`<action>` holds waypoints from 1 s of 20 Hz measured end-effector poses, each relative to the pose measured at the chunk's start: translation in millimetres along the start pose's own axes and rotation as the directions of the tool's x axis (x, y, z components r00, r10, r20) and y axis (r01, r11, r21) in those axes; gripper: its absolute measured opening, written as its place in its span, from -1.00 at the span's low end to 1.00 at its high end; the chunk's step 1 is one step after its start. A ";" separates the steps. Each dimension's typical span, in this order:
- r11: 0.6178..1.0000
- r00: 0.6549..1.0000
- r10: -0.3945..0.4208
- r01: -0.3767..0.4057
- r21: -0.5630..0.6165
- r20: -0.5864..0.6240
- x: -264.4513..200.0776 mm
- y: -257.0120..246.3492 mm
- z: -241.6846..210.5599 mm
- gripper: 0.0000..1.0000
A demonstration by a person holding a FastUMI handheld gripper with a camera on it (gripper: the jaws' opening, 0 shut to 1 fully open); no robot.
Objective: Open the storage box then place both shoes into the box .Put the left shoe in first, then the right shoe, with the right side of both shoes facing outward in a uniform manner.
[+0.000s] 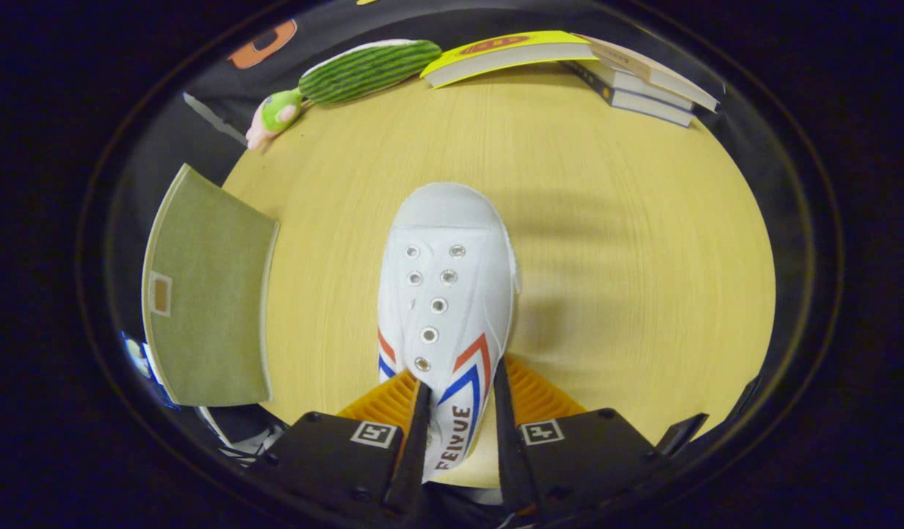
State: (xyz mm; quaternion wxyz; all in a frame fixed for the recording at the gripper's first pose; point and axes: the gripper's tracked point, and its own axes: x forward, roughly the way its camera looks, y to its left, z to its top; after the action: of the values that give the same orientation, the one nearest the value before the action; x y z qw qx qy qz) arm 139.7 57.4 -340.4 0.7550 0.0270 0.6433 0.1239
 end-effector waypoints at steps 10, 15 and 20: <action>0.970 0.994 0.076 -0.092 0.223 0.081 -5.8 0.5 4.9 -0.85; 0.915 0.969 0.201 -0.238 0.326 0.142 -33.5 30.7 3.2 -0.87; 0.901 0.945 0.233 -0.298 0.315 0.229 -101.9 74.9 15.9 -0.87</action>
State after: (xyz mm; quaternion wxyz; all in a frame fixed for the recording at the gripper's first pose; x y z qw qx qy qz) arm 129.4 109.1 -224.3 0.7709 0.2583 0.5721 0.1081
